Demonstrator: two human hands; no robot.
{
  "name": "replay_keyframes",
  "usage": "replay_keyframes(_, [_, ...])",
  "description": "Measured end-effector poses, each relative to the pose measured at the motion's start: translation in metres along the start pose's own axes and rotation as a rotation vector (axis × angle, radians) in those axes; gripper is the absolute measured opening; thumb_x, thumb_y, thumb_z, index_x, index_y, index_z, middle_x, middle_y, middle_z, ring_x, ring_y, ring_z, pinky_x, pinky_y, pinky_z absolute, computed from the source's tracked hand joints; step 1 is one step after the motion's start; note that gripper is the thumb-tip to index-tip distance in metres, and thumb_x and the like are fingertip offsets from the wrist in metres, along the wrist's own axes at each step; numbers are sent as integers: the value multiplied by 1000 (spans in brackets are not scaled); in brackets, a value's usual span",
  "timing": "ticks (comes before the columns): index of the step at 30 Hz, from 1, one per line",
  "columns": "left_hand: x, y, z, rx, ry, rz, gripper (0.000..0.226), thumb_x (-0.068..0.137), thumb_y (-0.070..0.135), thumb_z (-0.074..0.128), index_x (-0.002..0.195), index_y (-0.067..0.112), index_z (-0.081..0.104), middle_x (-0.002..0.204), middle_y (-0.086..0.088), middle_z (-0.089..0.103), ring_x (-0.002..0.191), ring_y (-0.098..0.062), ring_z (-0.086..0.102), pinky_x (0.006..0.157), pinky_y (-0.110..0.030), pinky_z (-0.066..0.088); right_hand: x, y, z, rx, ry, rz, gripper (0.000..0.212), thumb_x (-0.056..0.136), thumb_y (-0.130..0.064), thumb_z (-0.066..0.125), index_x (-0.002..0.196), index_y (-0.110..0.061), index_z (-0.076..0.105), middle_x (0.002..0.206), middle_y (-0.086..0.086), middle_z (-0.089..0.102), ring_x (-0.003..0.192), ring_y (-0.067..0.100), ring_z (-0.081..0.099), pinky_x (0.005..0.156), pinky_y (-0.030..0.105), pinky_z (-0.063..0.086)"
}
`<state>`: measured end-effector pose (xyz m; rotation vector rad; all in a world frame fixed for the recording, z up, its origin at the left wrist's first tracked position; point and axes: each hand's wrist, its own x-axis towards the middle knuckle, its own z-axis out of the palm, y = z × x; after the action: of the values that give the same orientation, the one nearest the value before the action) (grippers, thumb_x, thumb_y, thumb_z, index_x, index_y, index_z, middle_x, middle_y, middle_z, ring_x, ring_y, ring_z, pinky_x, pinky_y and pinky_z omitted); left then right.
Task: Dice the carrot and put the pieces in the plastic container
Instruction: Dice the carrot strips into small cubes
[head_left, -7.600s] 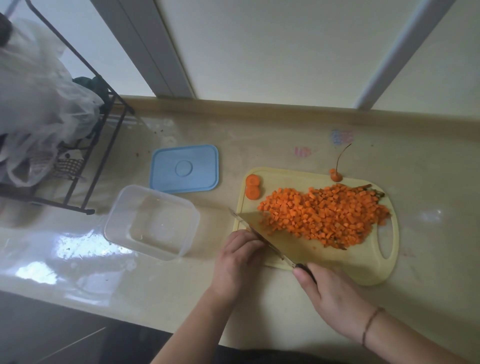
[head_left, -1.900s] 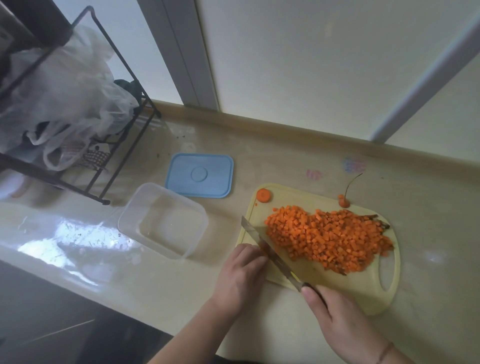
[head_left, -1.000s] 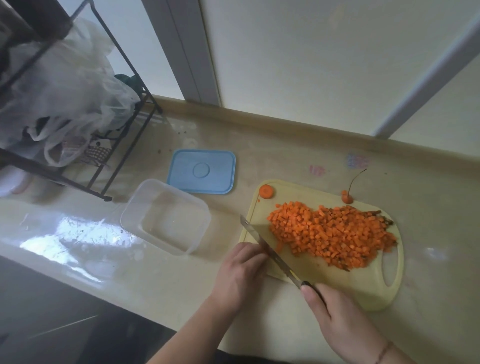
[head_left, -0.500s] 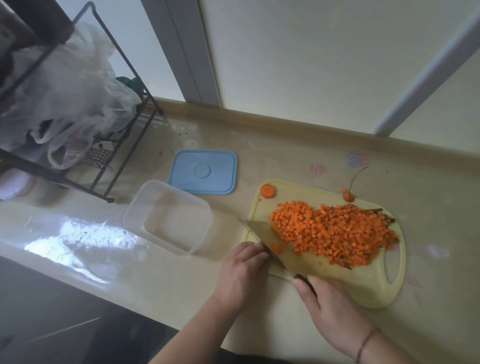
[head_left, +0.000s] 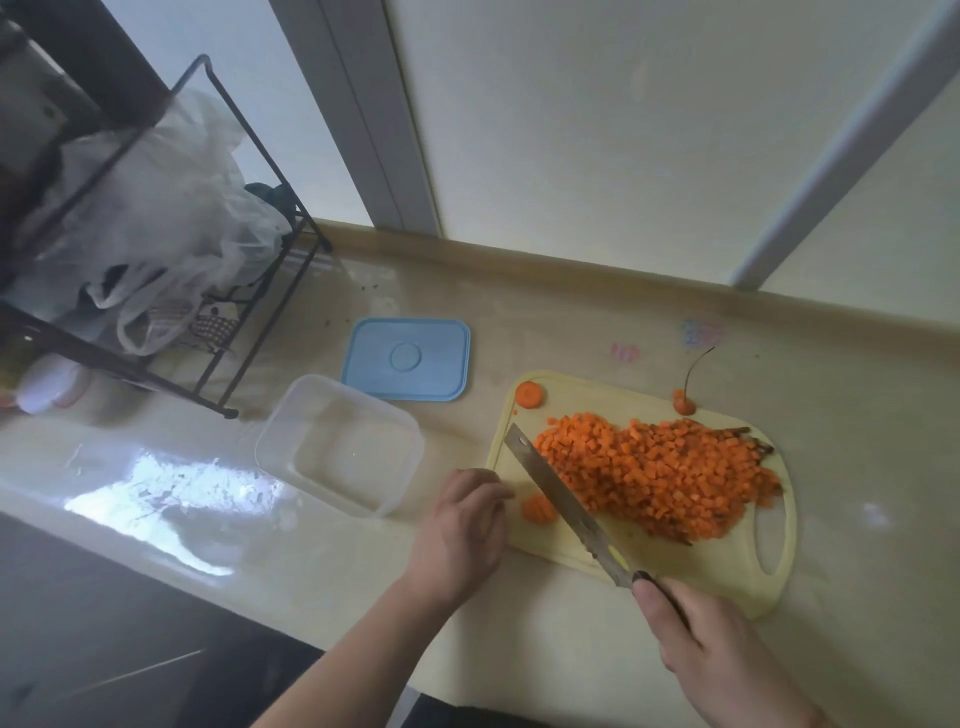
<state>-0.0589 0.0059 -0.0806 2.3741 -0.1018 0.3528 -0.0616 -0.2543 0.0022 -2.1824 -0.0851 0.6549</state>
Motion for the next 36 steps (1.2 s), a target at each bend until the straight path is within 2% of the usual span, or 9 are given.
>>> replay_keyframes(2, [7,6,2,57,-71,79,20,86,22,66,104,15,71,105,0,64,93,-18,60,80,-21,48,-3,-3,-4,29,32,15,52,72,-87,33,67,-40,54,49,-1,53,47,9,51,57,31,43])
replay_keyframes(4, [13,12,7,138,-134,150,26,83,32,67,105,18,71,106,0,64,89,-20,61,77,-21,46,-7,2,-7,57,65,47,32,90,-56,48,64,-40,55,47,0,52,45,8,49,59,33,44])
replay_keyframes(8, [23,23,21,204,-142,106,22,81,41,66,92,23,72,100,5,67,82,-22,62,69,-30,54,-13,11,-11,35,98,83,36,94,-32,53,59,-37,54,46,1,53,44,8,51,56,25,42])
replay_keyframes(13, [29,32,31,250,-202,-125,25,80,50,61,84,26,67,80,12,66,82,-19,56,73,-31,51,-16,19,-6,34,138,102,29,93,-29,57,64,-28,54,46,0,53,46,8,52,55,24,42])
replay_keyframes(18, [35,41,31,316,-179,-199,10,75,32,68,79,25,63,67,10,64,79,-21,57,72,-35,49,-17,21,-4,40,138,94,31,92,-31,56,62,-31,55,45,-4,51,45,7,51,52,19,39])
replay_keyframes(23, [34,38,33,184,-100,-229,19,76,24,69,94,27,73,76,11,71,82,-18,56,72,-36,52,-16,22,-6,50,136,124,40,94,-31,55,57,-18,48,46,2,52,46,9,52,56,24,41])
replay_keyframes(30, [37,21,26,51,-97,77,15,88,19,66,99,21,76,87,9,72,85,-19,56,75,-33,49,-19,18,-10,83,149,103,33,84,-49,45,60,-27,51,45,1,51,44,9,49,52,23,38])
replay_keyframes(34, [46,27,17,-95,-176,-212,24,86,9,73,99,28,79,92,20,68,94,-14,56,86,-10,38,-22,19,-9,88,152,102,27,78,-56,40,64,-36,54,46,2,51,45,10,49,53,25,39])
replay_keyframes(36, [49,32,15,-125,-256,-367,18,88,16,73,97,29,81,89,25,66,100,-10,57,88,-10,42,-23,19,-8,95,150,99,26,78,-55,40,65,-38,55,45,2,52,44,9,49,54,25,40])
